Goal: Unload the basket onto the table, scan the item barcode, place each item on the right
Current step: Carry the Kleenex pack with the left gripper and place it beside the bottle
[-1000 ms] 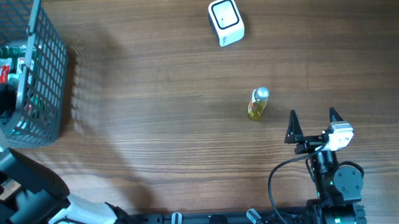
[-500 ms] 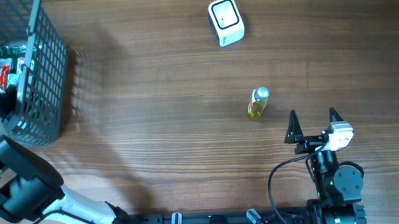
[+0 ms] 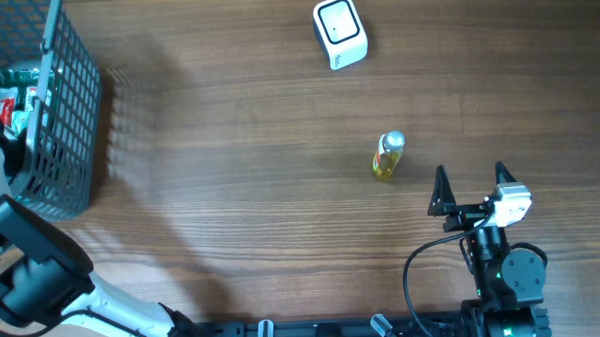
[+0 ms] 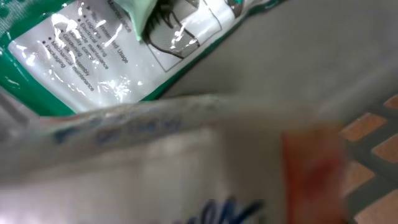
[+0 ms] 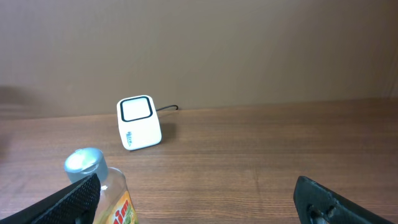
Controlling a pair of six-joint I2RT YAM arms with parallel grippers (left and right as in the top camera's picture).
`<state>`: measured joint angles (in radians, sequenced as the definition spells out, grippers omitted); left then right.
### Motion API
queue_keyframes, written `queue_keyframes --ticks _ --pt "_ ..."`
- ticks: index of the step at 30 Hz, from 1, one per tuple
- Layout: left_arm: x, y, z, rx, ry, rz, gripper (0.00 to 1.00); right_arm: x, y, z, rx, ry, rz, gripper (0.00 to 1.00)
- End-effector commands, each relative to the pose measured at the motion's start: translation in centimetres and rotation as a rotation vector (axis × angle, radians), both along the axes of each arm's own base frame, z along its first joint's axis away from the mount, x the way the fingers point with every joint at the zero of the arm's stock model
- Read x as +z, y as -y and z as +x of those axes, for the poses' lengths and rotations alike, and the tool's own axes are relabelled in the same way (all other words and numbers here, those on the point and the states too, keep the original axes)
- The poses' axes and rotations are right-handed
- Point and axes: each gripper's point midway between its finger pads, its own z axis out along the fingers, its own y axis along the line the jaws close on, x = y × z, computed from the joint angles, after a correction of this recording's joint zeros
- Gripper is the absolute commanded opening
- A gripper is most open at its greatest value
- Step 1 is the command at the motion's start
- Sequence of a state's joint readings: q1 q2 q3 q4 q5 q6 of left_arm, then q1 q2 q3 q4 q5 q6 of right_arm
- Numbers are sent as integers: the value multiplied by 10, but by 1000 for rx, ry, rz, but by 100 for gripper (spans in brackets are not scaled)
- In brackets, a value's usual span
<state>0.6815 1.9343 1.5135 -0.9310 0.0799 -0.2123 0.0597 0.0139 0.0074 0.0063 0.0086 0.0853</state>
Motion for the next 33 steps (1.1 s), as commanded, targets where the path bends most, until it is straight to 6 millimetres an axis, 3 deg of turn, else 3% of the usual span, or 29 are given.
queue_keyframes --ticks 1,5,8,13,17,21,23,25,33 --pt "1 4 1 -33 6 -4 55 0 4 0 -19 0 0 99" --pt "32 -3 5 -26 66 46 56 0 4 0 -19 0 0 100" --pt "80 -8 11 -24 150 116 55 0 4 0 -19 0 0 100" --pt "197 -13 7 -9 342 318 55 0 4 0 -19 0 0 100" --pt "310 2 -23 19 530 523 55 0 4 0 -19 0 0 100" --pt "363 38 -49 12 661 595 54 0 4 0 -19 0 0 100" --pt "375 64 -55 -27 705 590 54 0 4 0 -19 0 0 100" --pt "371 97 -59 -103 702 543 54 0 4 0 -19 1 0 100" --pt "306 222 -60 -461 525 255 52 0 4 0 -19 1 0 100"
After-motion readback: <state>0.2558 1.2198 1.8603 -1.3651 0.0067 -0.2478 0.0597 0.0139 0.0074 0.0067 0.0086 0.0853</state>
